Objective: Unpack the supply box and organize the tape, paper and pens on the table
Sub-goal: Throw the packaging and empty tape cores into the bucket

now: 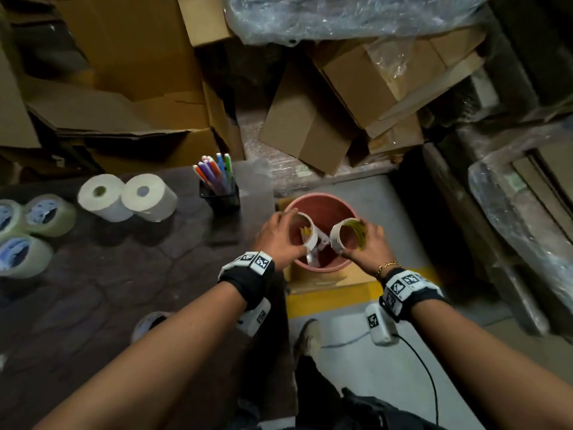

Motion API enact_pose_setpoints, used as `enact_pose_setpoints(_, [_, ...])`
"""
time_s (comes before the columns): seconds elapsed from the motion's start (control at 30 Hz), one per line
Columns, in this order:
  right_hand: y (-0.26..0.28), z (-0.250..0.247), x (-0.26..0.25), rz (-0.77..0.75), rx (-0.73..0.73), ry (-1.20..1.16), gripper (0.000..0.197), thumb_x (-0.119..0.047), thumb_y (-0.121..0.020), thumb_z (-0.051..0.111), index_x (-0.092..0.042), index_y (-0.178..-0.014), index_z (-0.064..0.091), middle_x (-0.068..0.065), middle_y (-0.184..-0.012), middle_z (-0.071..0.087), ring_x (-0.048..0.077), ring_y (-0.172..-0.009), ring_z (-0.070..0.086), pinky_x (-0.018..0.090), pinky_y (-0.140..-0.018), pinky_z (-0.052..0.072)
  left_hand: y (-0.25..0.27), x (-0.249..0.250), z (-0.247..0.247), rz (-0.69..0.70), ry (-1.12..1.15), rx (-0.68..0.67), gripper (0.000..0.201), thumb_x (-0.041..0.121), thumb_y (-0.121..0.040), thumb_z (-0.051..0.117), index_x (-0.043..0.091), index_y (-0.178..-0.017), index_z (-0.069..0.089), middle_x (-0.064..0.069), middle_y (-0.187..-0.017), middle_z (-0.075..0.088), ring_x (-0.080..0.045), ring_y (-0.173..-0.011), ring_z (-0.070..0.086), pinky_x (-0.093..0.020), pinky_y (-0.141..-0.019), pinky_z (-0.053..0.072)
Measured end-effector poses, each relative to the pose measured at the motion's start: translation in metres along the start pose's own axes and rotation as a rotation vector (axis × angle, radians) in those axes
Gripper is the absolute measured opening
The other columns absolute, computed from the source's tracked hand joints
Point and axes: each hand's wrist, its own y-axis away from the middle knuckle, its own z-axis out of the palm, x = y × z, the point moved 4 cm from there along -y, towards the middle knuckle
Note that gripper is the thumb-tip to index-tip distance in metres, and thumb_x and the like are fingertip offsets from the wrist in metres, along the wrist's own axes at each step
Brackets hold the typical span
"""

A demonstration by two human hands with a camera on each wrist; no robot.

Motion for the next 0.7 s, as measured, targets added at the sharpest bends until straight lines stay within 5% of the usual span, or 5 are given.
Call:
enact_pose_setpoints(0.23, [-0.081, 0.015, 0.015, -0.027, -0.141, 0.113, 0.105, -0.044, -0.065, 0.083, -0.022, -0.149, 0.023, 0.013, -0.144, 0.035, 0.035, -0.125, 0.049, 0.045, -0.103, 0.044, -0.064, 0.019, 0.041, -0.077, -0.066, -0.034, 0.096, 0.043, -0.067, 0.077, 0.031, -0.148, 0.026, -0.005, -0.148, 0.032, -0.032, -0.132, 0.039, -0.046, -0.106, 0.039])
enact_pose_setpoints(0.43, [-0.113, 0.033, 0.026, 0.007, -0.276, 0.185, 0.108, -0.039, -0.07, 0.08, -0.021, -0.154, 0.014, 0.015, -0.151, 0.026, 0.036, -0.13, 0.044, 0.043, -0.105, 0.042, -0.09, 0.009, 0.067, -0.142, -0.175, -0.148, 0.106, 0.048, -0.067, 0.076, 0.032, -0.152, 0.014, -0.004, -0.161, 0.009, -0.028, -0.146, 0.019, -0.049, -0.109, 0.033])
enact_pose_setpoints(0.7, [-0.106, 0.025, 0.044, 0.069, -0.26, 0.142, 0.086, -0.019, -0.071, 0.071, -0.02, -0.146, 0.031, 0.015, -0.144, 0.034, 0.036, -0.124, 0.051, 0.04, -0.107, 0.041, -0.075, -0.004, 0.058, -0.121, -0.086, -0.041, 0.076, 0.036, -0.076, 0.072, 0.025, -0.143, 0.038, -0.004, -0.149, 0.034, -0.028, -0.136, 0.033, -0.04, -0.112, 0.031])
